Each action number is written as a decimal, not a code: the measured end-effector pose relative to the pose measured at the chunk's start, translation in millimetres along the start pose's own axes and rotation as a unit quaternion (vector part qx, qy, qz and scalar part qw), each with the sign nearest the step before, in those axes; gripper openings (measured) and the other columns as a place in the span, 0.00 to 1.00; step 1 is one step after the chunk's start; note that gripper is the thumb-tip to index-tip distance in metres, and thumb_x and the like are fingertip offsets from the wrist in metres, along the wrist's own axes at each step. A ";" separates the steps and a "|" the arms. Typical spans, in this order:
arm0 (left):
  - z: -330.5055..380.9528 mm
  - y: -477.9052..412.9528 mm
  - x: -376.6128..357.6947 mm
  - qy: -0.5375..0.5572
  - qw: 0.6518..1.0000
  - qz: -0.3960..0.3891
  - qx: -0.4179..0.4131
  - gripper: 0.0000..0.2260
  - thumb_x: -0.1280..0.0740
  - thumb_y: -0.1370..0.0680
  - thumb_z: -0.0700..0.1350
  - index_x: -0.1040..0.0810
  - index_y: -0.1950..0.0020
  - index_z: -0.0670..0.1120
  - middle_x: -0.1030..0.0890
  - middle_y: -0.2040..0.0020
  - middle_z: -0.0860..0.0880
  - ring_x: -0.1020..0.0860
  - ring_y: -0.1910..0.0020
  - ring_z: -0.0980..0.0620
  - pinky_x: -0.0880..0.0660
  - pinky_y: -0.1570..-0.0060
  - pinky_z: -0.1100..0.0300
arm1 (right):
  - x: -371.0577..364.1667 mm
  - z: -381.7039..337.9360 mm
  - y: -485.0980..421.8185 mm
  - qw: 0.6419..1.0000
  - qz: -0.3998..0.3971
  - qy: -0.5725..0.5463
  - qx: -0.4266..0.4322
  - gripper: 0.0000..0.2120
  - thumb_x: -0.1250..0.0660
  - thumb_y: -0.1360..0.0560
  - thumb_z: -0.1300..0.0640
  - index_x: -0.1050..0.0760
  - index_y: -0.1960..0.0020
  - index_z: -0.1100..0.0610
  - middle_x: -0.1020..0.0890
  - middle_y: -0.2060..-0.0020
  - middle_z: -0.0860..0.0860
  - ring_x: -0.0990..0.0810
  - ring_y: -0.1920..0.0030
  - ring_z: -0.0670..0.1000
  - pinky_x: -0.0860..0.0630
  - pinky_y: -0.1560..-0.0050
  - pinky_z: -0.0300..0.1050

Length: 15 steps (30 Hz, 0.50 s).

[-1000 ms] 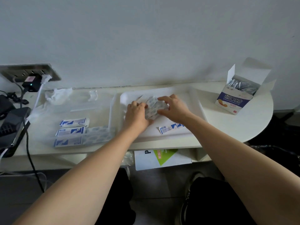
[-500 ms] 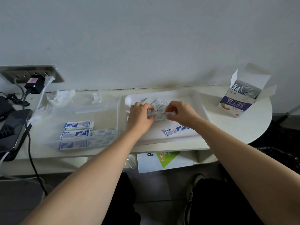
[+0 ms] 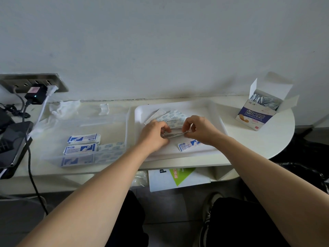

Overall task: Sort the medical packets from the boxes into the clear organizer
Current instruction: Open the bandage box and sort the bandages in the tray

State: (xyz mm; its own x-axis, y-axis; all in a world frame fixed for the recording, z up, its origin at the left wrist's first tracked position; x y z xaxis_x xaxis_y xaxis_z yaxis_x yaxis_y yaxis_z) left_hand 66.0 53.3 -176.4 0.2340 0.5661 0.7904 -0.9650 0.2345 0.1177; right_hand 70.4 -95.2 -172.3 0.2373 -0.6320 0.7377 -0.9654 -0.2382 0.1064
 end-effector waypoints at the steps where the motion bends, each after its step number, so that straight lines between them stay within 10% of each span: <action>1: 0.2 0.0 0.6 0.008 1.000 0.003 0.000 0.12 0.27 0.32 0.40 0.19 0.52 0.52 0.26 0.52 0.52 0.25 0.57 0.54 0.34 0.59 0.64 | 2.5 -0.5 1.3 1.000 0.004 -0.005 0.003 0.09 0.29 0.33 0.66 0.23 0.62 0.53 0.25 0.64 0.44 0.30 0.69 0.43 0.33 0.68 0.30; 15: -14.6 -2.7 4.3 0.173 0.983 0.038 0.041 0.05 0.28 0.26 0.46 0.19 0.52 0.49 0.25 0.67 0.56 0.29 0.70 0.58 0.32 0.66 0.62 | -1.8 10.5 -1.4 0.996 -0.009 -0.072 -0.049 0.02 0.29 0.27 0.59 0.20 0.55 0.56 0.23 0.67 0.46 0.29 0.68 0.42 0.34 0.67 0.30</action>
State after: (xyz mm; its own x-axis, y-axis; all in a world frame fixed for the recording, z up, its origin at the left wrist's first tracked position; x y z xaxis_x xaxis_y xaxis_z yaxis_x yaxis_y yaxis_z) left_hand 71.4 66.7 -182.1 0.1734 0.8174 0.5494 -0.9842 0.1240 0.1261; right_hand 72.5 -101.5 -180.7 0.2619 -0.7284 0.6331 -0.9649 -0.1830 0.1885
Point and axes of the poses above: each hand's wrist, its own y-axis away from the middle knuckle, its own x-axis out of the back of the hand, z = x × y, the point moved 10 cm from there along -y, towards the middle knuckle
